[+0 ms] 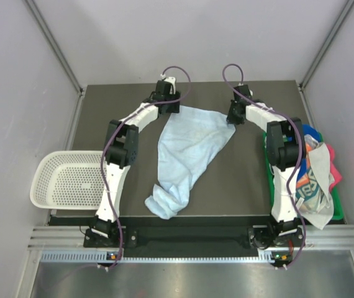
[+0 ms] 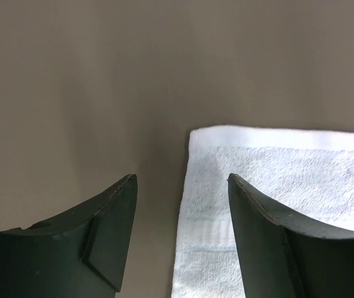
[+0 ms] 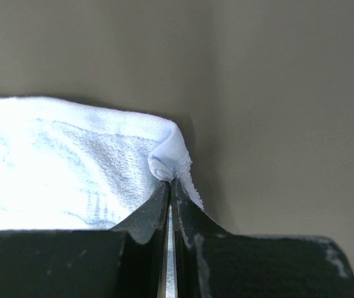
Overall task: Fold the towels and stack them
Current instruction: Flatten out the crumpled towel
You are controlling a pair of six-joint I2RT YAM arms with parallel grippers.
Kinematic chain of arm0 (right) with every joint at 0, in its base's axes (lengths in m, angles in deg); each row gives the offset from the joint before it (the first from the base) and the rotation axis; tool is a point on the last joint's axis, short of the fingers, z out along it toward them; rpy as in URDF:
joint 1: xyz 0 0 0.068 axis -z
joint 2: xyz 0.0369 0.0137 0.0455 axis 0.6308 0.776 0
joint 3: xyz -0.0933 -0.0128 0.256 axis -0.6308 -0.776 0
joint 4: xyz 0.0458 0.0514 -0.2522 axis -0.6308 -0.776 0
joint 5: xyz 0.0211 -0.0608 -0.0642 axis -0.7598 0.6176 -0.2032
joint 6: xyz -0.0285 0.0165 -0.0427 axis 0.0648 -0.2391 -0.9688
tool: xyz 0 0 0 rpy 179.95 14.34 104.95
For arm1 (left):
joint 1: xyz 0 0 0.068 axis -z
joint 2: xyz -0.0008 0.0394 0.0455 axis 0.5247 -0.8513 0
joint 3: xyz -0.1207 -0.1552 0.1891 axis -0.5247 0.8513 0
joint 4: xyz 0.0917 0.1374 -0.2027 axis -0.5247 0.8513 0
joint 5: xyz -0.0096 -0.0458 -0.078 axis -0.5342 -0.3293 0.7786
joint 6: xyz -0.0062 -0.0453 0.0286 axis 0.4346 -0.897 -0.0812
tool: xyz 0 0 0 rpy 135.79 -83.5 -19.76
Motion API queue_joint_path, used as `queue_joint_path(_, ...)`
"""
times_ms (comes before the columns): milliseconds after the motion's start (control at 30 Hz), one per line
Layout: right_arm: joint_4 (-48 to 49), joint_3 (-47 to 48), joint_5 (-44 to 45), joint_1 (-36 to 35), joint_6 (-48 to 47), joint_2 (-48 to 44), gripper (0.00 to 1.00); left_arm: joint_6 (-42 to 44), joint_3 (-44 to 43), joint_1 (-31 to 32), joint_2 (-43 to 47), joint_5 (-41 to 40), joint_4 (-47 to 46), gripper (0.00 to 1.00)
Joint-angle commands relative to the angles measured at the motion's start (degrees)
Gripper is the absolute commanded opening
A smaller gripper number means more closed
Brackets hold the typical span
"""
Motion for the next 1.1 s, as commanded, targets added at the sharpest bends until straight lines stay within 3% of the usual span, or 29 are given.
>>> queue_joint_path(0, -0.22, 0.34, -1.8, -2.19, -0.33, -1.65, 0.0, 0.93, -2.56, -0.08, -0.87, 1.47, -4.82, 0.65)
queue_joint_path(167, -0.31, 0.51, -1.53, -2.45, -0.68, -1.22, 0.0, 0.31, -4.05, 0.27, -2.97, 4.28, -4.65, 0.63)
queue_joint_path(467, -0.48, 1.22, -1.97, -2.54, -1.03, -1.22, 0.0, 1.63, -4.58, 1.68, -4.91, -1.07, -3.86, 0.54)
queue_joint_path(600, -0.75, 1.22, -1.53, -2.54, -1.38, -1.22, 0.0, 1.37, -4.67, 1.85, -5.61, -1.25, -4.03, 0.4)
queue_joint_path(867, -2.41, 3.41, 0.22, -2.54, -2.43, -1.56, 0.0, 1.02, -4.4, 1.94, -3.86, -5.63, -4.38, 0.0)
queue_joint_path(1067, -4.09, 4.56, 7.25, -2.45, -3.84, -6.03, 0.0, 0.23, 3.85, 2.2, 6.57, -10.39, -10.09, 0.0)
